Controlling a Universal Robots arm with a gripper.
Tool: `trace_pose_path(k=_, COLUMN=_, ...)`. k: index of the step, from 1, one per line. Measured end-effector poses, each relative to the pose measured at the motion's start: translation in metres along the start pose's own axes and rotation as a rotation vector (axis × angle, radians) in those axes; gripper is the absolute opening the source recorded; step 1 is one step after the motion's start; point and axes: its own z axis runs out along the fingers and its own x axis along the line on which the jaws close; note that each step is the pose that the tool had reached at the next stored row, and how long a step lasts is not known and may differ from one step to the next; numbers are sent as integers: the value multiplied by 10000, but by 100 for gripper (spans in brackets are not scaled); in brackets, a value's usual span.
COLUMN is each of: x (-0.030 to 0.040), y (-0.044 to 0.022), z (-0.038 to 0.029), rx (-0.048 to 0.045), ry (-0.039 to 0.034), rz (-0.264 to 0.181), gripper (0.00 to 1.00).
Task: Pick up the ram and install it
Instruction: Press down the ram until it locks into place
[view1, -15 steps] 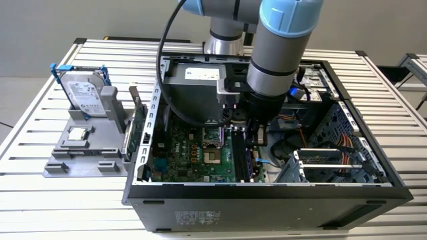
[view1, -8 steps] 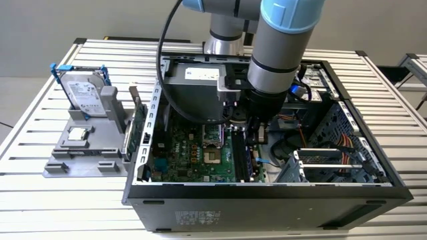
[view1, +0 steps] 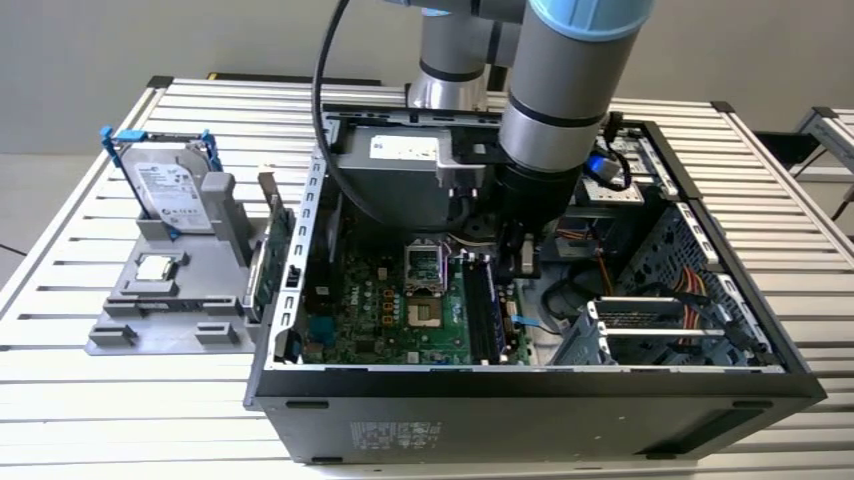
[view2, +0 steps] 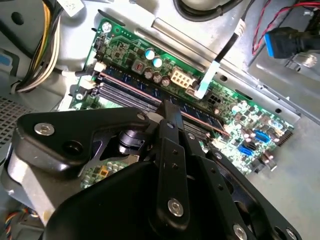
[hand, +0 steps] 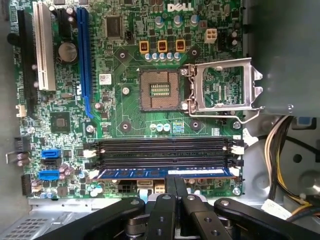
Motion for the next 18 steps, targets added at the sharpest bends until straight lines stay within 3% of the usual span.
trace_pose_path(k=11, x=8, y=-3, z=-212, rx=0, ry=0, rz=0, gripper=0)
trace_pose_path(k=18, x=11, y=-5, z=-282, rx=0, ry=-1, rz=0, gripper=0)
